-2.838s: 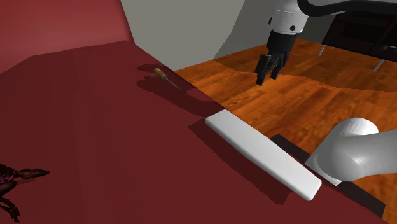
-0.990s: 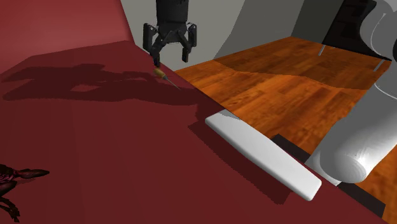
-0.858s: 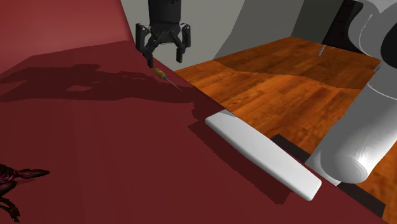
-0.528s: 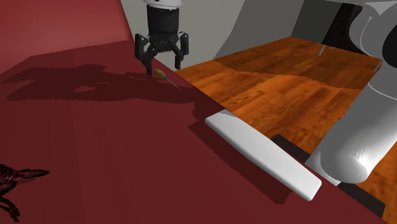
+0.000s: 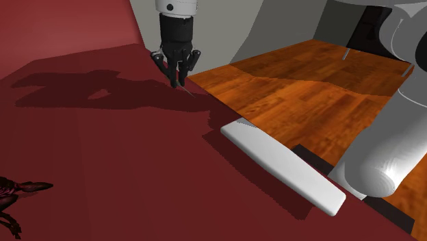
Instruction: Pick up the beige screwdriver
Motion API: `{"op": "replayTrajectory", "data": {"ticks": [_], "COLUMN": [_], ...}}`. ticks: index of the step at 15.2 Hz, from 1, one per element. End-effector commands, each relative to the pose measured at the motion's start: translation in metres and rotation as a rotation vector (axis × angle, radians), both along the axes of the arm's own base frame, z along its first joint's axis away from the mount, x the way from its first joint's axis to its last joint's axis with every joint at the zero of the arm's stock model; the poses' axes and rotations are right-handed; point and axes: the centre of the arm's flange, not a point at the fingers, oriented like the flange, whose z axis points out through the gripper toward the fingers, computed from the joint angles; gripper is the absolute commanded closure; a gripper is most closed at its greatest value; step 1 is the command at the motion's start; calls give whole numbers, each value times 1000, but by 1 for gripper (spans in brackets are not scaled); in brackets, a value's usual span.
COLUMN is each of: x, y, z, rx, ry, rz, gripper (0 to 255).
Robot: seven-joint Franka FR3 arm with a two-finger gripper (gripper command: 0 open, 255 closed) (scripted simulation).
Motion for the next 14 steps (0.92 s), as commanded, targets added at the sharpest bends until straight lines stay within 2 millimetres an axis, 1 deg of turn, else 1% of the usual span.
{"op": "replayTrajectory", "data": {"ticks": [1, 5, 14], "x": [0, 0, 0], "y": [0, 0, 0], "z": [0, 0, 48], "rx": [0, 0, 0], "ry": [0, 0, 0], "rz": [0, 0, 0], "gripper": [255, 255, 255]}}
